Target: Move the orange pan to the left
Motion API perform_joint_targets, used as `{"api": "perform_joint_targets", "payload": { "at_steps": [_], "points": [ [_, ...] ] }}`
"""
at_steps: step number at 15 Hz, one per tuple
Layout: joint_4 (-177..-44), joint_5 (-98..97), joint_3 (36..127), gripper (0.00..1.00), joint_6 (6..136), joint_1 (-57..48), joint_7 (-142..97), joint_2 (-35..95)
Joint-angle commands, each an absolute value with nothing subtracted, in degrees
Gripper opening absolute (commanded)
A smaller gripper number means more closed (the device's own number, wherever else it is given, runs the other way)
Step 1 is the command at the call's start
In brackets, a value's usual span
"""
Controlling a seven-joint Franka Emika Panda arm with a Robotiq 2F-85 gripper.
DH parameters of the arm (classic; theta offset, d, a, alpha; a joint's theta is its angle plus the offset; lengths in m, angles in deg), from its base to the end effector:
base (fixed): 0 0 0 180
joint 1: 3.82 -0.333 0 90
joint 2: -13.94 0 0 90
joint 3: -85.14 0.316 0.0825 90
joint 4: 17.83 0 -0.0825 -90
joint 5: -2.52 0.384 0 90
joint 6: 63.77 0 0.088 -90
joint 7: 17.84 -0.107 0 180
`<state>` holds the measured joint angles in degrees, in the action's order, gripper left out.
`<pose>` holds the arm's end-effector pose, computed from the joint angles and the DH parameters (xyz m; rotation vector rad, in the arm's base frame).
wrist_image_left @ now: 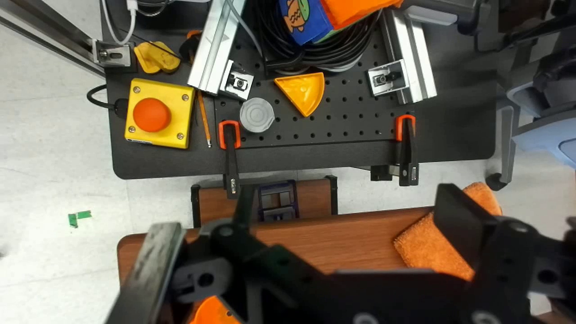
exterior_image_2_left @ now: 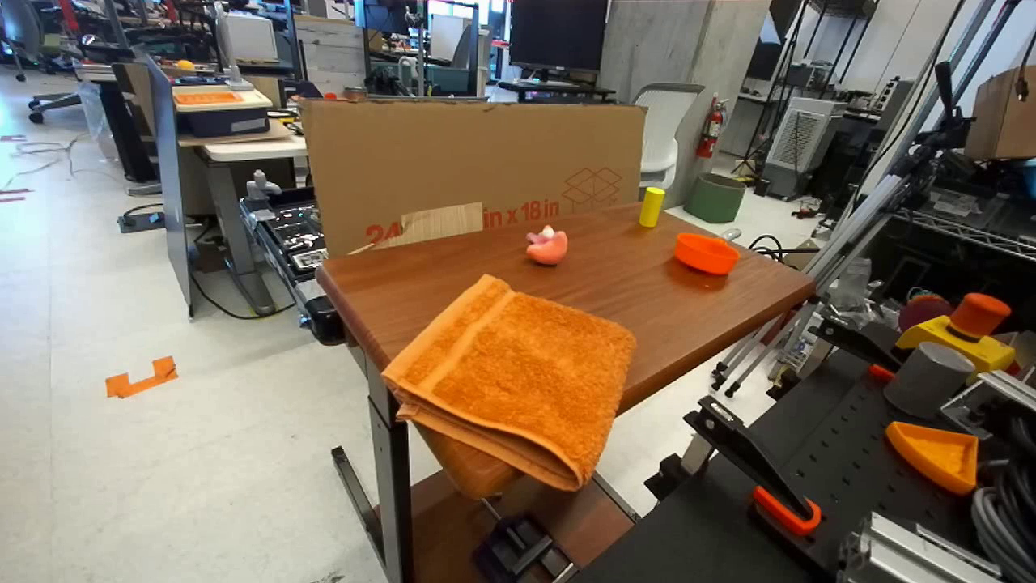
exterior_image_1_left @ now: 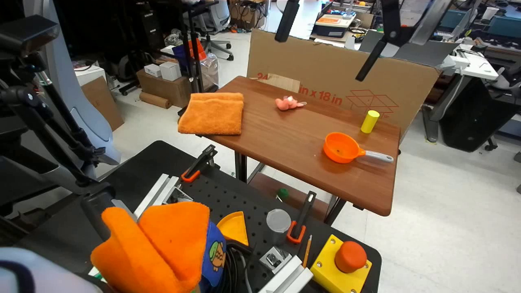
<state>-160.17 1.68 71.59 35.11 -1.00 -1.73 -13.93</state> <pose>0.3507 -0.1060 0.4352 -2.9515 -0.0621 0.3681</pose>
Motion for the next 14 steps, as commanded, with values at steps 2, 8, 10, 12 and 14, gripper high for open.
{"api": "perform_joint_targets", "payload": {
  "at_steps": [2,8,10,12,14],
  "points": [
    [-160.0,2.1,72.6,1.00,34.9,0.1,-1.3,-13.8],
    [-162.9,-0.4,75.7,1.00,39.3,-0.1,-5.4,-14.3],
    [-164.5,-2.7,79.0,1.00,44.0,-0.8,-9.3,-13.3],
    [-165.1,-5.1,82.2,1.00,49.1,-1.3,-13.2,-10.9],
    [-164.9,-8.3,84.9,1.00,53.9,-1.3,-17.3,-7.3]
  ]
}}
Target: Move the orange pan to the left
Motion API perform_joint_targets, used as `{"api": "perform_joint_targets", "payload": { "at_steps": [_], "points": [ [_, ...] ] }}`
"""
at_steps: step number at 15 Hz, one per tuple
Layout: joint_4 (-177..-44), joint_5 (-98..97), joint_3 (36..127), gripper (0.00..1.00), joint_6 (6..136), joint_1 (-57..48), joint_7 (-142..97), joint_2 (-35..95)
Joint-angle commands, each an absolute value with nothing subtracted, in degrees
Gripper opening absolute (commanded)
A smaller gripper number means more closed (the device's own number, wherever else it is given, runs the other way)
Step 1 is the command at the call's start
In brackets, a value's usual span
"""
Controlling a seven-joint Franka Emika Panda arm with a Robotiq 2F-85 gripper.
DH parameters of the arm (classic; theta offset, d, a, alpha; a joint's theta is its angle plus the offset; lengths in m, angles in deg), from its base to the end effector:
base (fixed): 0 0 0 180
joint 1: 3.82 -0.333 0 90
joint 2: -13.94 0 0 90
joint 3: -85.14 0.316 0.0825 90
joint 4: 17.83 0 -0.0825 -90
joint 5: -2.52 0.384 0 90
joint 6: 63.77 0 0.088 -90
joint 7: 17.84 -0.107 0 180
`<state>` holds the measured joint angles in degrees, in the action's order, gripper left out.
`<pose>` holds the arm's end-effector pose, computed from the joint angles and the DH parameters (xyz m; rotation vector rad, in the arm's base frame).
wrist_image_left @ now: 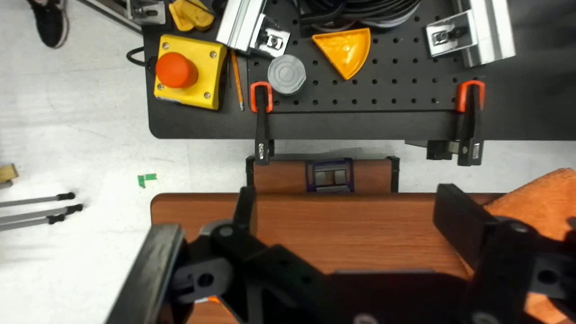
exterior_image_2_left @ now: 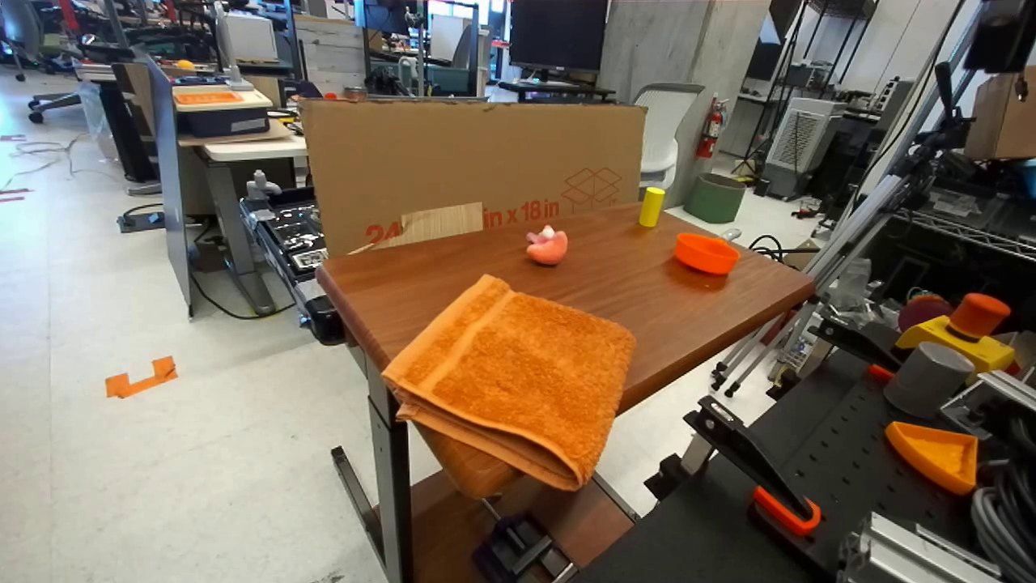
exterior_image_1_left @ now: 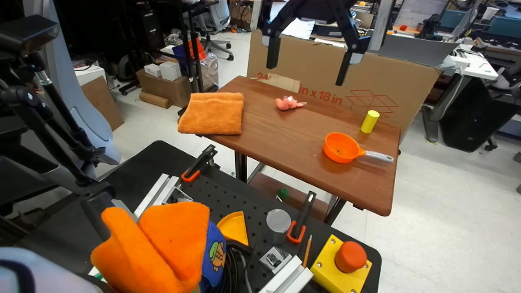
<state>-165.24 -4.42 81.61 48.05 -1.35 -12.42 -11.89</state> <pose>0.3730 -0.0468 0.4021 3.0638 0.0812 -0.2723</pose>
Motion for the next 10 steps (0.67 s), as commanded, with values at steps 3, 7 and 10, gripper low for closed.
{"api": "perform_joint_targets", "payload": {
  "at_steps": [3,7,10],
  "points": [
    [-161.8,-11.5,86.6,1.00,57.3,-0.9,-21.6,-0.5],
    [-154.4,-13.5,86.0,1.00,57.6,-0.9,-23.0,9.5],
    [-147.9,-13.8,85.4,1.00,56.8,-1.2,-23.7,16.7]
  ]
}}
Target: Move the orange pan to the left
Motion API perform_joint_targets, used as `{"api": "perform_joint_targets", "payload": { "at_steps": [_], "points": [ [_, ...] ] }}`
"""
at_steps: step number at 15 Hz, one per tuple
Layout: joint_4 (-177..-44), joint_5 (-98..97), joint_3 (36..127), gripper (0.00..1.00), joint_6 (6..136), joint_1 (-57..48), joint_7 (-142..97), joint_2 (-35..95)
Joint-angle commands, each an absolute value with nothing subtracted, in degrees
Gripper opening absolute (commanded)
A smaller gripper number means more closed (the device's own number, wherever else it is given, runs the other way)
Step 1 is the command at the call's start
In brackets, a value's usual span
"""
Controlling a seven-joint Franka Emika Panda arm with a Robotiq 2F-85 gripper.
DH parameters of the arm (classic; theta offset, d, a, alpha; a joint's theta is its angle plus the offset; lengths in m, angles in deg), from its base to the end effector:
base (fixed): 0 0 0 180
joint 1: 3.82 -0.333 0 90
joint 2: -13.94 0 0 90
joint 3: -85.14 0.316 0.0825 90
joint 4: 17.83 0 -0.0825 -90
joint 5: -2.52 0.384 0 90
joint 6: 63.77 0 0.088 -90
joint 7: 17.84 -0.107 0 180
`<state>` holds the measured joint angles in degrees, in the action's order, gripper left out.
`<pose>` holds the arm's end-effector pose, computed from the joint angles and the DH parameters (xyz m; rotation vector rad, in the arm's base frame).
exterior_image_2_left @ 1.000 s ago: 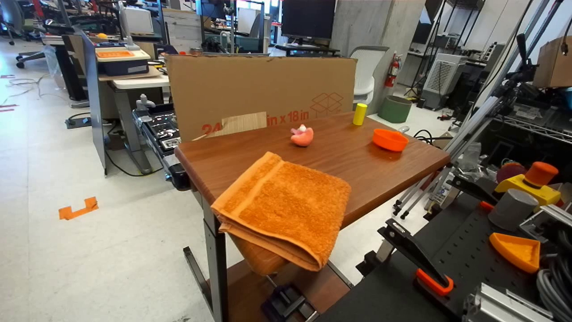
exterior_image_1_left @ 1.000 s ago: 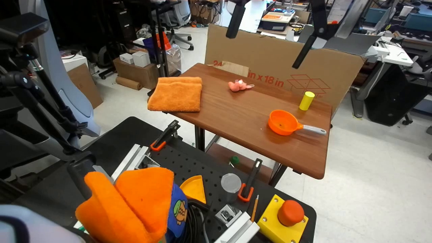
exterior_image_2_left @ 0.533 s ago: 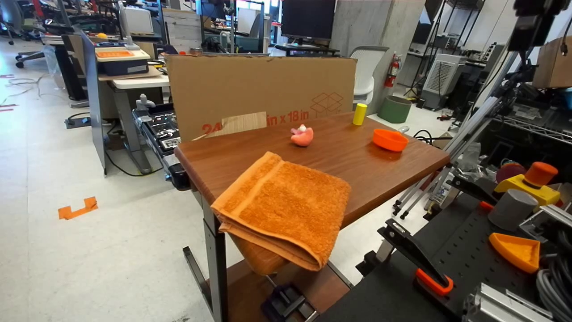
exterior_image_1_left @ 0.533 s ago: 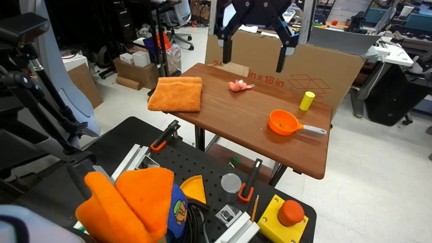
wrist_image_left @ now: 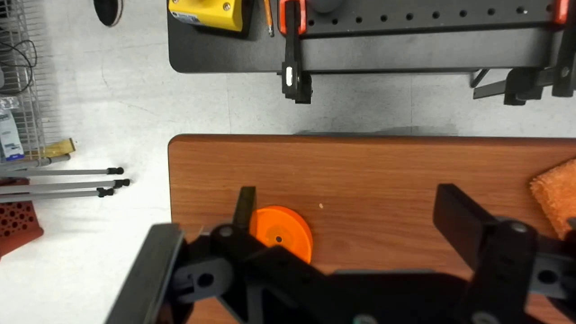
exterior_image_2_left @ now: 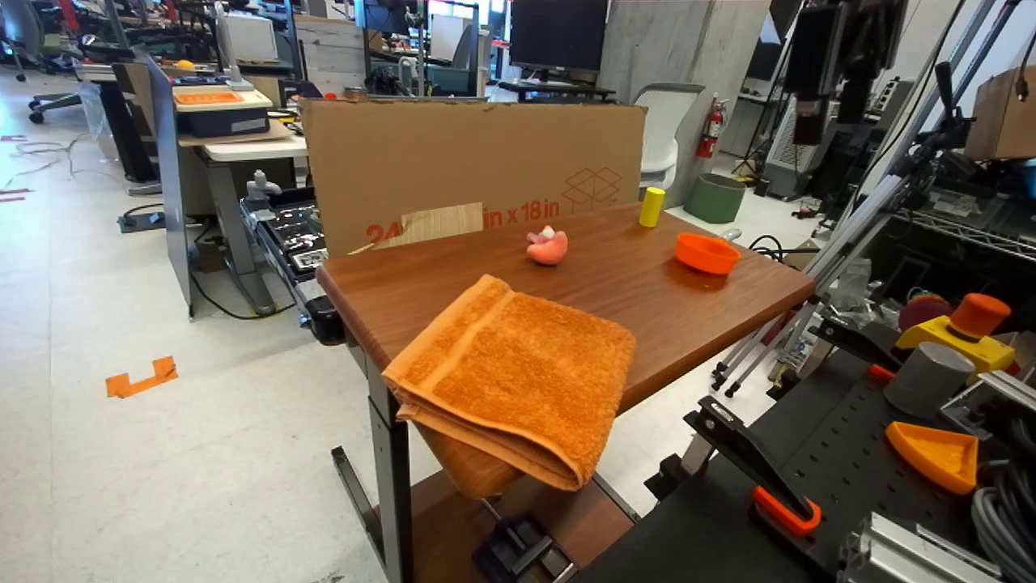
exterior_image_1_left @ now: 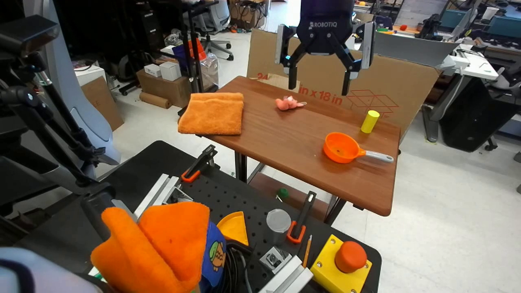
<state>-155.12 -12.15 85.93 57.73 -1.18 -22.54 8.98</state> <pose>0.4610 -0.0264 0.3368 2.9184 0.0592 -0.2684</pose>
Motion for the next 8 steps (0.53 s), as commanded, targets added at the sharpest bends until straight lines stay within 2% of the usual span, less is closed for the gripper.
{"api": "perform_joint_targets", "payload": {
  "at_steps": [1,8],
  "points": [
    [-145.2,-14.2,85.1,1.00,56.5,-1.3,-24.2,19.5],
    [-130.2,-13.8,82.8,1.00,52.8,-2.4,-25.7,34.8]
  ]
}}
